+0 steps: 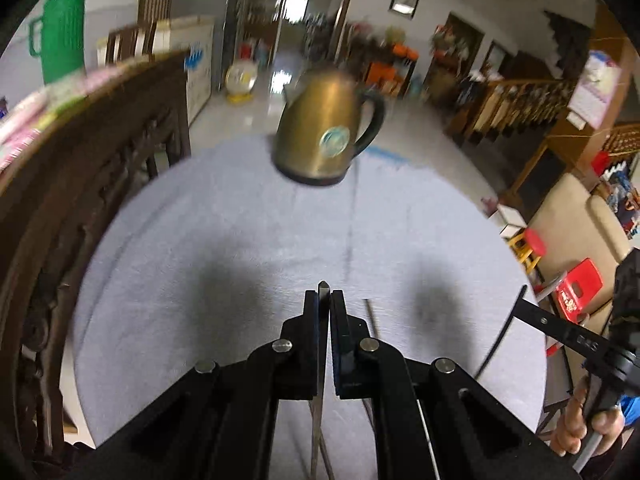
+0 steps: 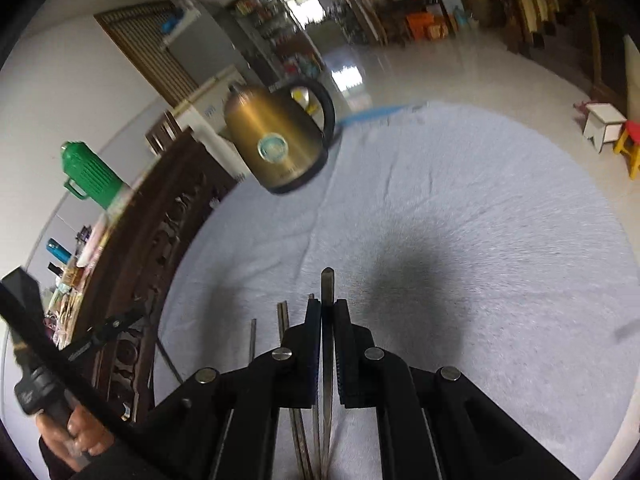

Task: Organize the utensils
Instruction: 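Lift the held chopsticks with both grippers and carry them above the cup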

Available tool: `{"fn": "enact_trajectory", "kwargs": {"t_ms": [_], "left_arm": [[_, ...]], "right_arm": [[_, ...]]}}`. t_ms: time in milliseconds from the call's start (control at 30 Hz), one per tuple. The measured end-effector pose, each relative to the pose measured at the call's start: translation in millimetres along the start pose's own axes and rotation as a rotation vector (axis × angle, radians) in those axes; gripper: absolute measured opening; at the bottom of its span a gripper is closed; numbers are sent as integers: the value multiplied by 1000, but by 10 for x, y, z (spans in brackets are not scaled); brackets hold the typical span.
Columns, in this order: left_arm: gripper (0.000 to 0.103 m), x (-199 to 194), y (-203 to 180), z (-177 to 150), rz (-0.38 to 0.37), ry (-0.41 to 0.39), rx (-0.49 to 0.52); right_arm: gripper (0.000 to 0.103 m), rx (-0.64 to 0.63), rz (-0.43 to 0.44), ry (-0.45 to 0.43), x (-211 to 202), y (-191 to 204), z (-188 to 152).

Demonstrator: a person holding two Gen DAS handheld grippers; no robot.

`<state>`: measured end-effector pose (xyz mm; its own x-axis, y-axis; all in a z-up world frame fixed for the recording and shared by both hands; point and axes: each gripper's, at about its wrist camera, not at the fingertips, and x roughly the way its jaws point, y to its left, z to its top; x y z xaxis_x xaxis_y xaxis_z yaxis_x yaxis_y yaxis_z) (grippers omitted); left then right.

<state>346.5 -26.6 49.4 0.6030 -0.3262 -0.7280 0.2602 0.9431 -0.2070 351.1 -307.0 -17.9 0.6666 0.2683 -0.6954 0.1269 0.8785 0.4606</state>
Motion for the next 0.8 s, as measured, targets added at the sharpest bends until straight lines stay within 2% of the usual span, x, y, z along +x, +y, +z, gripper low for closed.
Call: {"fn": "enact_trajectory", "kwargs": {"t_ms": [67,367,567,800], "left_arm": [[5,-275,-73,-135,-6,-61,16],[5,-1053,-303,-559,-24,-236,66],[5,-1396,-372,-639,-47,-313,86],[5,-1928,-494,-683,-91,-418,88]], "right_arm": [[7,-3,2,-42,-183,37,-102],[7,-57,-24,-190,-872,264,-468],[7,-106,-61,-292,-1301,426,-640],[7,-154,-54,-401,-1821,626,-804]]}}
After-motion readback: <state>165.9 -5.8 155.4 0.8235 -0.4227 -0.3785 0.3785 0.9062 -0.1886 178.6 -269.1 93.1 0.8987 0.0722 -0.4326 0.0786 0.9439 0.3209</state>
